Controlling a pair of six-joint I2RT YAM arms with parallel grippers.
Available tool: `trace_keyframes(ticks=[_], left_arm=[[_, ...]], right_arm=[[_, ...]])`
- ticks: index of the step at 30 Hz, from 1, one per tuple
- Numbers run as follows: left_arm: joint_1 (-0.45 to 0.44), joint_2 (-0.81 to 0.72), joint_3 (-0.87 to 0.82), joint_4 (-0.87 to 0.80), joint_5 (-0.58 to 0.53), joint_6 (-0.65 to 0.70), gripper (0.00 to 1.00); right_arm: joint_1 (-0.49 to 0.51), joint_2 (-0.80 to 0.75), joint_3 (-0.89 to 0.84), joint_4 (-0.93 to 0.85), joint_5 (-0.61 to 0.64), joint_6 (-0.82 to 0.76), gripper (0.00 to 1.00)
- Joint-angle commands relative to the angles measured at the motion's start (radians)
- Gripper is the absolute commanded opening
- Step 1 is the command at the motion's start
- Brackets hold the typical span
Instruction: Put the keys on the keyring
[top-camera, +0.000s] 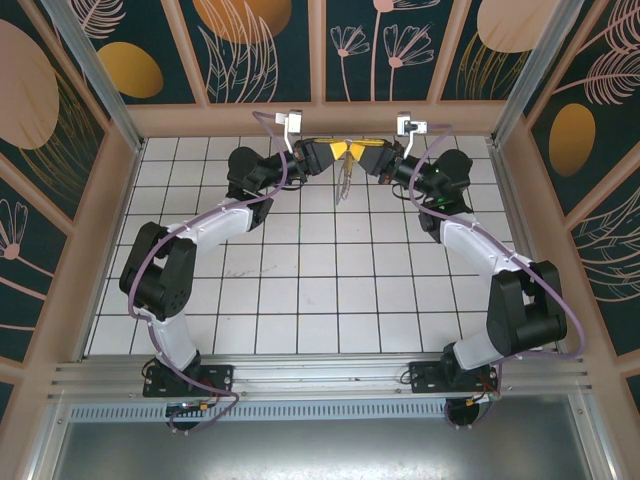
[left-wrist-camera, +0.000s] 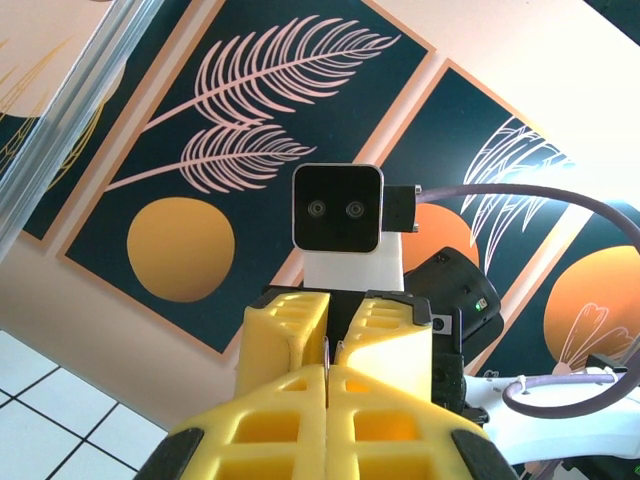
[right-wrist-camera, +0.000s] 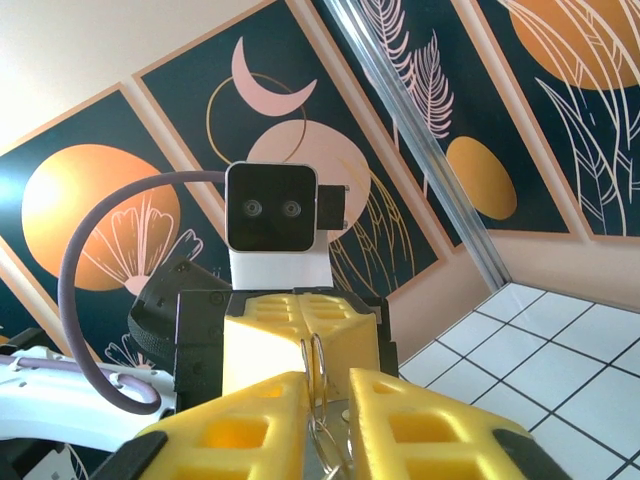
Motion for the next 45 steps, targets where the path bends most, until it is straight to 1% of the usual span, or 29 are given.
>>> trace_keyframes(ticks=[1, 4, 6, 7, 11, 12, 16, 17, 18, 20, 22, 23, 26, 28, 33, 36, 39, 41, 45], left_arm=[[0.004, -0.029, 0.009, 0.052, 0.006, -0.004, 0.0], [0.004, -0.03, 0.006, 0.053, 0.004, -0.003, 0.0], [0.005, -0.032, 0.003, 0.054, 0.004, -0.004, 0.0], [0.004, -0.032, 0.002, 0.054, 0.002, -0.003, 0.0], [0.004, -0.037, -0.002, 0.049, -0.002, 0.0, 0.0], [0.004, -0.038, 0.0, 0.049, -0.001, 0.0, 0.0], [0.005, -0.046, 0.0, 0.032, 0.002, 0.014, 0.0], [0.006, -0.053, 0.003, 0.002, 0.003, 0.035, 0.0], [0.007, -0.063, 0.006, -0.03, 0.003, 0.064, 0.02], [0.015, -0.095, 0.008, -0.122, -0.004, 0.142, 0.16], [0.025, -0.116, 0.014, -0.229, -0.012, 0.232, 0.27], [0.031, -0.156, 0.022, -0.293, -0.016, 0.283, 0.31], [0.049, -0.196, 0.048, -0.462, -0.017, 0.423, 0.41], [0.061, -0.21, 0.075, -0.571, -0.013, 0.508, 0.46], [0.079, -0.193, 0.182, -0.798, 0.024, 0.674, 0.53], [0.084, -0.15, 0.275, -0.939, 0.047, 0.765, 0.54], [0.091, -0.083, 0.367, -1.045, 0.075, 0.831, 0.55], [0.098, -0.054, 0.409, -1.081, 0.082, 0.848, 0.56], [0.125, -0.009, 0.454, -1.095, 0.139, 0.844, 0.56]], right_arm=[[0.008, 0.004, 0.035, 0.049, -0.014, 0.0, 0.22], [0.011, 0.009, 0.039, 0.047, -0.012, 0.0, 0.23], [0.012, 0.012, 0.042, 0.047, -0.015, 0.0, 0.2], [0.012, 0.013, 0.043, 0.046, -0.017, 0.002, 0.18], [0.011, 0.017, 0.04, 0.043, -0.024, 0.001, 0.01], [0.012, 0.017, 0.039, 0.043, -0.026, -0.001, 0.0], [0.007, 0.019, 0.046, 0.012, -0.027, -0.024, 0.0], [0.005, 0.021, 0.058, -0.013, -0.033, -0.04, 0.0], [0.001, 0.024, 0.069, -0.041, -0.037, -0.056, 0.0], [-0.01, 0.033, 0.096, -0.092, -0.057, -0.086, 0.0], [-0.025, 0.04, 0.121, -0.155, -0.073, -0.122, 0.0], [-0.032, 0.045, 0.137, -0.185, -0.079, -0.142, 0.0], [-0.052, 0.068, 0.188, -0.268, -0.113, -0.197, 0.0], [-0.063, 0.089, 0.224, -0.323, -0.141, -0.234, 0.0], [-0.079, 0.144, 0.328, -0.46, -0.227, -0.34, 0.0], [-0.079, 0.176, 0.392, -0.569, -0.277, -0.421, 0.0], [-0.08, 0.192, 0.425, -0.624, -0.286, -0.46, 0.0], [-0.081, 0.194, 0.435, -0.639, -0.292, -0.468, 0.0], [-0.08, 0.19, 0.435, -0.65, -0.305, -0.474, 0.0]])
